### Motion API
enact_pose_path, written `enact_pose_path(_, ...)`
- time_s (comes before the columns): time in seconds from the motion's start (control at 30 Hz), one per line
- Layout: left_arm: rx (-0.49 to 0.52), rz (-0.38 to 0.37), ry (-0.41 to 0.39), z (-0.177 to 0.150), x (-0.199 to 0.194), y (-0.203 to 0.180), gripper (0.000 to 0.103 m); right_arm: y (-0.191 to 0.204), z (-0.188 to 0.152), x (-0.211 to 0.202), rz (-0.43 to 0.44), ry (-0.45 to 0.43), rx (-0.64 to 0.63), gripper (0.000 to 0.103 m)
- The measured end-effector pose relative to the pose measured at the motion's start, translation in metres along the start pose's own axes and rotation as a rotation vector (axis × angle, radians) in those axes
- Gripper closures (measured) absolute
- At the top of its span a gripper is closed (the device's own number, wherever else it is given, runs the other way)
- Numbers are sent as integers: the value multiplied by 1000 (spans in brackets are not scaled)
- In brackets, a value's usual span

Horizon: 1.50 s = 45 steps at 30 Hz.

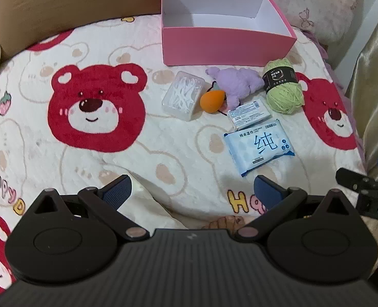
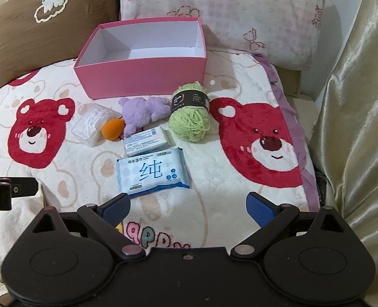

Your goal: Organize objects

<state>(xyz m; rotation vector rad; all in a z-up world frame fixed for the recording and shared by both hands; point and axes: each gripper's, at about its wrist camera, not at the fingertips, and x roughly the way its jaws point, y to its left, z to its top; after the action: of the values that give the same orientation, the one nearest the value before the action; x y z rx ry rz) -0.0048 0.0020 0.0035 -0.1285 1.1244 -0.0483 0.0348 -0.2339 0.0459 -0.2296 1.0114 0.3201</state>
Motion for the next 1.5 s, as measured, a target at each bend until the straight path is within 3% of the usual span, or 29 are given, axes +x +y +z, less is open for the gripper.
enact_pose_path(0.33, -22, 14, 26, -2, 12, 3, 0, 1, -2, 4, -5, 11, -6, 4)
enact_pose_path(0.7, -29, 46, -17, -1, 12, 7, 0, 4, -5, 11, -15, 26, -22, 4)
enact_pose_path(1.5, 36, 12, -6, -5, 13, 0, 0, 9, -4, 13, -38, 34, -46, 4)
